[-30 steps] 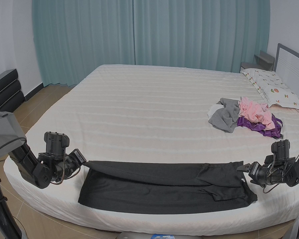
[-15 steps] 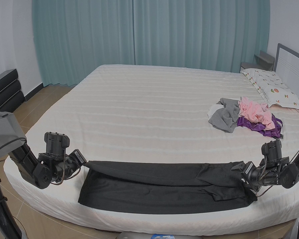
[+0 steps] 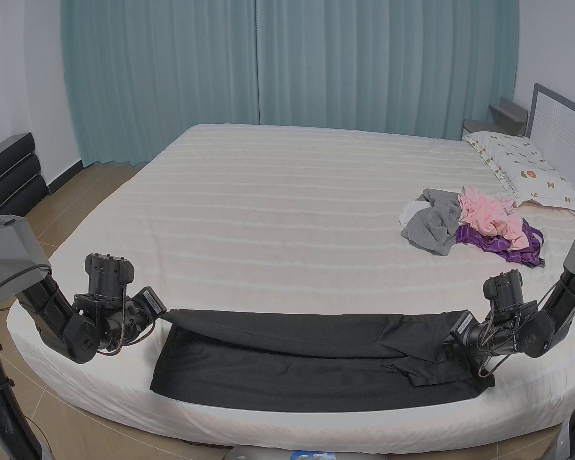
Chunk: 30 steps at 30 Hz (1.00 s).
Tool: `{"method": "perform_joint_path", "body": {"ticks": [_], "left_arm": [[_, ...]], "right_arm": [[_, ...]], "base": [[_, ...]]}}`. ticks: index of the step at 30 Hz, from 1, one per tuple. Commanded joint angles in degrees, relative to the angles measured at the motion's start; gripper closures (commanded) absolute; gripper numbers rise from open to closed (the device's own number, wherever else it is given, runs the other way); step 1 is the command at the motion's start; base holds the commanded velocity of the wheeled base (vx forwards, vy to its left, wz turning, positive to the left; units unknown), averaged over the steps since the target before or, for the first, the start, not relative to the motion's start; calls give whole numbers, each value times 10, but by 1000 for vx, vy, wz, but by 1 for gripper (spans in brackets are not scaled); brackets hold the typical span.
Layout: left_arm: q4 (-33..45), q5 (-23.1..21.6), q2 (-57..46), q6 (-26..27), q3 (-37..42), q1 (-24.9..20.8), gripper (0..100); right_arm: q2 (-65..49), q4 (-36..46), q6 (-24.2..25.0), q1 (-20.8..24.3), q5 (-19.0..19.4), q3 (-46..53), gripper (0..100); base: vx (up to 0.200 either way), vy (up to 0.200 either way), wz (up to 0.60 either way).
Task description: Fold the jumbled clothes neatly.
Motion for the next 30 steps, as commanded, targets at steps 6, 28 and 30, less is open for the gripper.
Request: {"method": "perform_joint_path", "body": {"ticks": [6, 28, 30], "left_arm": [[-1, 0, -1, -1, 0, 0, 100], [32, 0, 39, 47, -144, 13, 100], [43, 0, 47, 47, -159, 13, 100]], "right_arm": [[4, 1, -1, -2, -4, -4, 100], [-60, 88, -2, -54, -1, -168, 100], [-52, 101, -1, -54, 0, -186, 100]], "base": [[0, 0, 0], [0, 0, 0], [0, 0, 0]]}}
